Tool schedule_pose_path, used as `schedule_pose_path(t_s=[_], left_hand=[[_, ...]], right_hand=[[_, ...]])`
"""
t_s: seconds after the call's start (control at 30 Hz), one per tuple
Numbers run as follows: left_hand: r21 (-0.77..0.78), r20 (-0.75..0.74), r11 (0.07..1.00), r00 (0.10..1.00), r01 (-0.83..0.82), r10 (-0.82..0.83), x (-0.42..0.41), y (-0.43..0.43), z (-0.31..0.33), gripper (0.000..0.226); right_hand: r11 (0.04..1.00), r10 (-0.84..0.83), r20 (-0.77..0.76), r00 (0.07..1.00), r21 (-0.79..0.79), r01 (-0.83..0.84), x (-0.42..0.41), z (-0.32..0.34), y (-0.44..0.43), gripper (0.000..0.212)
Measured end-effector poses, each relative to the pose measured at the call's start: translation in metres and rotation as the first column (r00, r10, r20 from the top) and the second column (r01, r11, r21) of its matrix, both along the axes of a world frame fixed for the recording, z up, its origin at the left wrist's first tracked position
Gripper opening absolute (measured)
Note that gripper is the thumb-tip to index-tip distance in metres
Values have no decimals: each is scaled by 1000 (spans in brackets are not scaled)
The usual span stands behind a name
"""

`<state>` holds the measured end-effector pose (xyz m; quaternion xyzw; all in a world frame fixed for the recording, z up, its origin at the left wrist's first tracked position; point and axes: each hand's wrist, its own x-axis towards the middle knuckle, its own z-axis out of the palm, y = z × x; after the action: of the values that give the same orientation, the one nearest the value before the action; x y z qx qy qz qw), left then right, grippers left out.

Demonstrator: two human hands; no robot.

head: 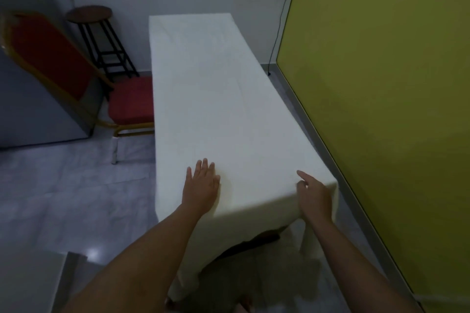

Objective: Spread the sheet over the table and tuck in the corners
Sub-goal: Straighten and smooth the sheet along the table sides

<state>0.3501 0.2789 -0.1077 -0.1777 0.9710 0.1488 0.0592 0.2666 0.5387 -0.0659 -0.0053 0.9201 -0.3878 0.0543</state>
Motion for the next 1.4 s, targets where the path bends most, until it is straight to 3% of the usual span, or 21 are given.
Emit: schedule_pose_path(t_s=[0.17,0.47,0.67,1.0,1.3,1.4], left_hand=[[14,18,1000,1000,5,-5,21,-50,3,54],[-46,58,998,998,35,-32,61,-183,-7,56],[-54,86,997,995,62,-57,76,-262,-14,55],[27,150,1000,989,-9,5,74,-354,-13,54],[26,88,985,981,173,-174,-39,-381,-8,54],[39,93,960,956,276,-279,-81,-372,-5,55]], right_hand=[[967,199,-51,979,170,-188,32,-7,-77,44],[855,368,-34,929,405,-323,103,-38,-247,48],[844,353,9,936,428,-322,117,-43,-330,51],[814,269,62,961,519,-262,95,-54,-381,56],[857,165,-4,986,495,-141,19,-59,-427,57],[878,60,7,998,475,-56,-5,-58,-428,56]])
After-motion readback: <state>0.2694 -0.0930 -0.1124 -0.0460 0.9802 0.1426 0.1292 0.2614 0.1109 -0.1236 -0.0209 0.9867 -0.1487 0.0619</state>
